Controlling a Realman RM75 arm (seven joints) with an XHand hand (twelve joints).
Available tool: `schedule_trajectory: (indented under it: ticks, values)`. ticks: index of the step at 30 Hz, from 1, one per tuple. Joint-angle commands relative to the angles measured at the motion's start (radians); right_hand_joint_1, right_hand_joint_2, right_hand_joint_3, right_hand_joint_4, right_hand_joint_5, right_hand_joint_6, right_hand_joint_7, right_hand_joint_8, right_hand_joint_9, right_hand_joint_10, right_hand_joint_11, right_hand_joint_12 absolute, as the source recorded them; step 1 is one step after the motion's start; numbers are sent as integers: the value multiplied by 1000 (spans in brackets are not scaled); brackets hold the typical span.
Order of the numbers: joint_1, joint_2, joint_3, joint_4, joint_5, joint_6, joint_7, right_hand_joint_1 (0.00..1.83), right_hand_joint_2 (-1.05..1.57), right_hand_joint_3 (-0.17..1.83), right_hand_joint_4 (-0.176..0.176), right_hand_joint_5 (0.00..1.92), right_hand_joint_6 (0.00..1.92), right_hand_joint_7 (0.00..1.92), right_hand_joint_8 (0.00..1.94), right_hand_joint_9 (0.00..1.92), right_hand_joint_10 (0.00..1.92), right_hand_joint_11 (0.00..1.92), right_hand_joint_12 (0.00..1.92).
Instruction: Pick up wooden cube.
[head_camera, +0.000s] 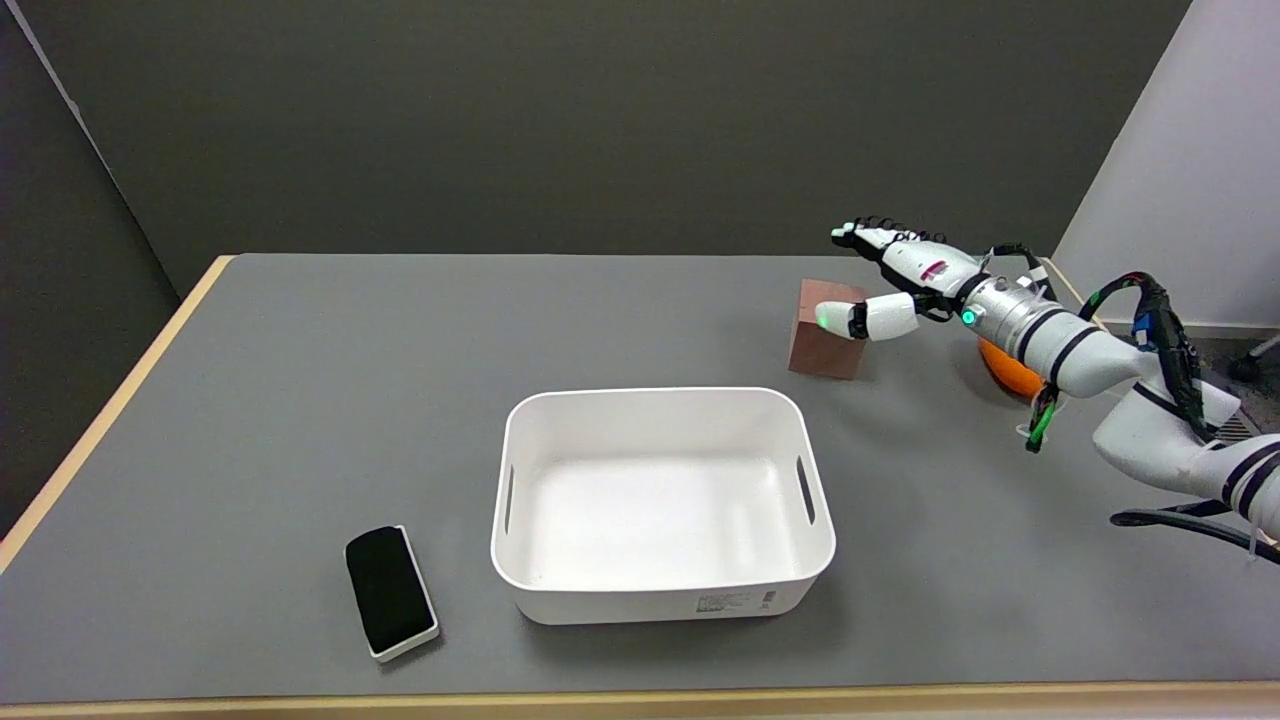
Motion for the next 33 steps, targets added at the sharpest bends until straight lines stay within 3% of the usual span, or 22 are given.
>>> schedule_trajectory:
  ticks: [1,16,20,23,27,30,33]
  values:
    - [-8,-5,-33,18,-7,-20,5,208,433,901,-87,43,342,22,177,-1,321,-1,815]
    - [33,-40,-84,-49,-7,-17,-1,214,425,899,-84,41,318,31,170,6,341,-1,842]
    - [32,-52,-84,-49,-12,-15,-1,301,455,914,-83,49,306,59,149,20,340,-1,850]
    - [32,-58,-84,-49,-14,-15,-1,475,496,958,-81,48,309,71,162,23,379,6,840]
    - [30,-67,-76,-49,-8,-4,0,440,533,959,-77,63,326,98,291,38,521,-1,948]
    - [29,-76,-73,-52,-7,6,-1,533,592,897,-74,102,317,193,262,110,545,7,1020]
    - [31,-83,-73,-57,-10,10,-1,615,653,966,-59,150,394,290,361,224,667,69,1082]
